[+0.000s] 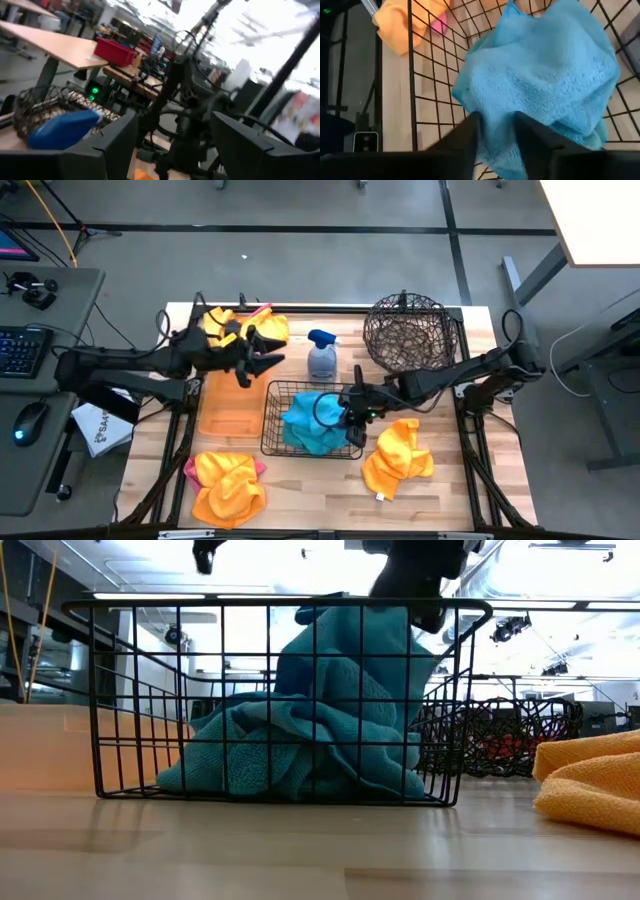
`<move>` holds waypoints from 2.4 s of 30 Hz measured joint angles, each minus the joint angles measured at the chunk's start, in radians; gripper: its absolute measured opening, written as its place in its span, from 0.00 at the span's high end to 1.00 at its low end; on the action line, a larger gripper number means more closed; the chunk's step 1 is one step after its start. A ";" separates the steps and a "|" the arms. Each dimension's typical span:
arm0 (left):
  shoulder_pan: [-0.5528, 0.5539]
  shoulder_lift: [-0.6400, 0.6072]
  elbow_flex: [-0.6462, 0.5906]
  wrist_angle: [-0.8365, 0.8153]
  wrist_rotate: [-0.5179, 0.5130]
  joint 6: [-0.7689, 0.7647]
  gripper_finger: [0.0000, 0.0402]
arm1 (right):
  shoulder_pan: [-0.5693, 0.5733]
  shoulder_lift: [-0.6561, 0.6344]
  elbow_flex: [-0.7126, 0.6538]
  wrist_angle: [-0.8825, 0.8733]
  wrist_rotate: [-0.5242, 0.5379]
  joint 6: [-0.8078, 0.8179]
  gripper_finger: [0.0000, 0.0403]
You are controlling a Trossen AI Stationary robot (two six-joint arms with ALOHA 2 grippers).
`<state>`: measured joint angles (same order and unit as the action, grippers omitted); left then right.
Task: Sort microfiber towel by color & place in baskets
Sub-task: Put the blue towel into the bottom wire basket, then put the top yellow towel into the orange bin
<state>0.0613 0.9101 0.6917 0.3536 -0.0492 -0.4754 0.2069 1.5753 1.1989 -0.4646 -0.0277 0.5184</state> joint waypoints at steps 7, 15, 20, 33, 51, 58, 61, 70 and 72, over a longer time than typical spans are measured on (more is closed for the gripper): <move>0.025 0.074 0.276 -0.568 -0.048 0.179 0.41 | 0.006 -0.025 0.100 -0.094 -0.010 -0.126 0.25; 0.268 0.234 0.487 -1.277 -0.215 0.026 0.41 | 0.006 -0.094 0.182 -0.204 0.133 -0.212 0.14; 0.515 0.403 0.456 -1.441 -0.191 0.146 0.41 | 0.000 -0.140 0.181 -0.192 0.242 -0.181 0.14; 0.817 0.820 0.455 -1.537 -0.259 0.597 0.41 | -0.074 -0.148 0.180 -0.148 0.444 -0.026 0.14; 0.746 0.903 0.521 -1.544 -0.349 0.827 0.41 | -0.094 -0.148 0.180 -0.153 0.420 -0.055 0.14; 0.743 0.968 0.517 -1.541 -0.362 0.852 0.41 | -0.094 -0.148 0.180 -0.154 0.417 -0.056 0.14; 0.743 0.999 0.517 -1.582 -0.364 0.853 0.46 | -0.094 -0.148 0.180 -0.155 0.417 -0.055 0.14; 0.723 0.931 0.587 -1.679 -0.408 0.786 0.96 | -0.093 -0.148 0.180 -0.164 0.417 -0.065 0.14; 0.718 0.859 0.640 -1.698 -0.393 0.749 0.98 | -0.093 -0.148 0.180 -0.161 0.417 -0.085 0.14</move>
<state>0.7797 1.7695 1.3320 -1.3441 -0.4420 0.2734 0.1139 1.4276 1.3784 -0.6259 0.3897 0.4336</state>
